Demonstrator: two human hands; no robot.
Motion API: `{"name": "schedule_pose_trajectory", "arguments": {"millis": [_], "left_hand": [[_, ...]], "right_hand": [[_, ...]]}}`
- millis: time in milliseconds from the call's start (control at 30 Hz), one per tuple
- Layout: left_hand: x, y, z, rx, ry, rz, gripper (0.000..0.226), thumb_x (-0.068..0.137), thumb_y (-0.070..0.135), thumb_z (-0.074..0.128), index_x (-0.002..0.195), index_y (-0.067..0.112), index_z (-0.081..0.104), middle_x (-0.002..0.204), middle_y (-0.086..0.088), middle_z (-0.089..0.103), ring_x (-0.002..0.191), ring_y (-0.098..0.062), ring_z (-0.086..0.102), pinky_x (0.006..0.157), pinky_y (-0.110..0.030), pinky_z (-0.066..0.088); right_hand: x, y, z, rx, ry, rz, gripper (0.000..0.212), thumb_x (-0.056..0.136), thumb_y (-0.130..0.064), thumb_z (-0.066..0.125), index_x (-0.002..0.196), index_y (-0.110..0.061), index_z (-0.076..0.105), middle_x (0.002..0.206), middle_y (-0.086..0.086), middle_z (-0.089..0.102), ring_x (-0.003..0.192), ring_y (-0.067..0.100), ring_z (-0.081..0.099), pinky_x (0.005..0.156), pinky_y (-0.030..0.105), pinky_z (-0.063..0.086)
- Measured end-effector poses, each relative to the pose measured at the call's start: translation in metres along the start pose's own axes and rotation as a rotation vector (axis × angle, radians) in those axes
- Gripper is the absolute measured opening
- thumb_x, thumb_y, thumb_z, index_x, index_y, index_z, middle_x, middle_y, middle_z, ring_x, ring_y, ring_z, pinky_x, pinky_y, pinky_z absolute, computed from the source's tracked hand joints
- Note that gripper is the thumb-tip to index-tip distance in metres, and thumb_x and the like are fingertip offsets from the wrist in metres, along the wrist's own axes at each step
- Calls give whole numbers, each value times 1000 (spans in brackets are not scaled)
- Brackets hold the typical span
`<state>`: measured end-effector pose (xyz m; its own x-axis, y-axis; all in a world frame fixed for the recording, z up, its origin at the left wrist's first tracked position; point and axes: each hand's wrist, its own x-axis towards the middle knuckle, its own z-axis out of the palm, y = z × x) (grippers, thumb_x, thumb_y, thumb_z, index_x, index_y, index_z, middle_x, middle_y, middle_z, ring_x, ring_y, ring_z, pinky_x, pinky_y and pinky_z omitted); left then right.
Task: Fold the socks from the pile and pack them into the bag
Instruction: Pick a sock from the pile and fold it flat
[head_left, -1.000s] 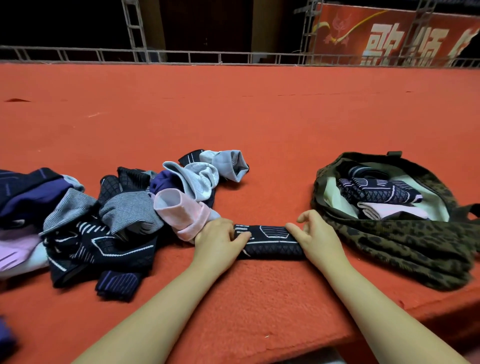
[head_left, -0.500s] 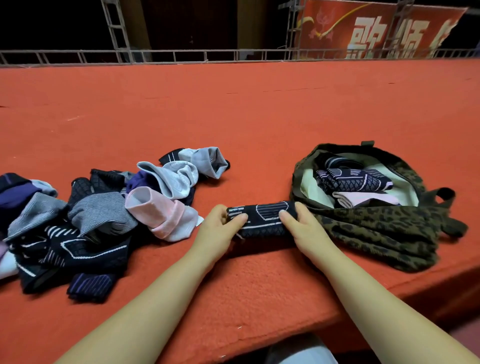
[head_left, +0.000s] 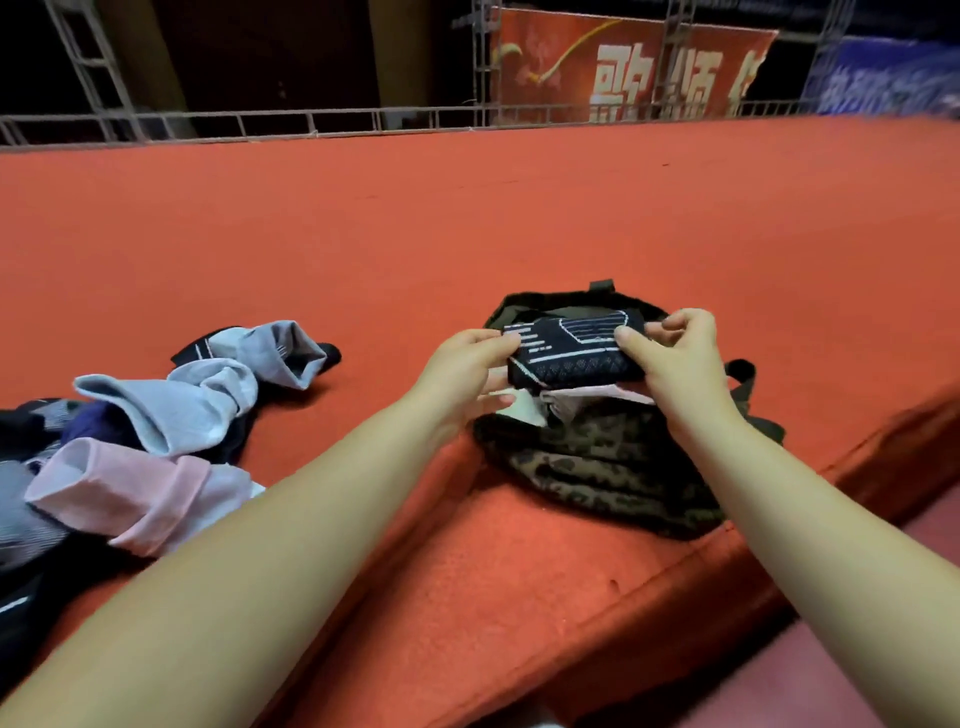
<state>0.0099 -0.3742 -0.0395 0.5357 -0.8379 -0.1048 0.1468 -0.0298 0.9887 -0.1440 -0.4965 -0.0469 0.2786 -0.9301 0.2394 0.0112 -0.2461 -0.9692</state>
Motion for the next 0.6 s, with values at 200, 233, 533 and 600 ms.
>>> {"name": "schedule_pose_trajectory", "arguments": {"millis": [200,233,533,600], "left_hand": [[24,6,35,172,-31,28,9,94,26,57,92,17,55,86,1,64,67,-13,64,66,-29,53],[24,0,39,235,-39,20,16,94,30,55,86,17,54,85,0,64,68,-14,64,69,-32,52],[-15,-41,49,1009,-46,247,44,73,64,60,83,25,43,79,11,53,74,-12,51,64,-32,37],[-18,-49,51,1041,-90,215,51,68,70,59,90,25,46,88,9,57,83,-15,55,72,-33,43]], "right_hand": [[44,14,-31,-200,7,66,32,84,-22,70,100,-16,42,102,4,50,94,22,57,79,39,56],[44,18,-35,-205,-9,101,30,83,-22,71,96,-18,43,97,2,51,91,23,57,79,46,56],[42,25,-41,-382,-120,154,17,85,-26,69,90,-12,59,81,4,59,74,19,54,69,31,43],[44,21,-43,-403,-160,233,19,84,-25,70,89,-9,64,83,10,60,75,20,54,70,32,42]]}}
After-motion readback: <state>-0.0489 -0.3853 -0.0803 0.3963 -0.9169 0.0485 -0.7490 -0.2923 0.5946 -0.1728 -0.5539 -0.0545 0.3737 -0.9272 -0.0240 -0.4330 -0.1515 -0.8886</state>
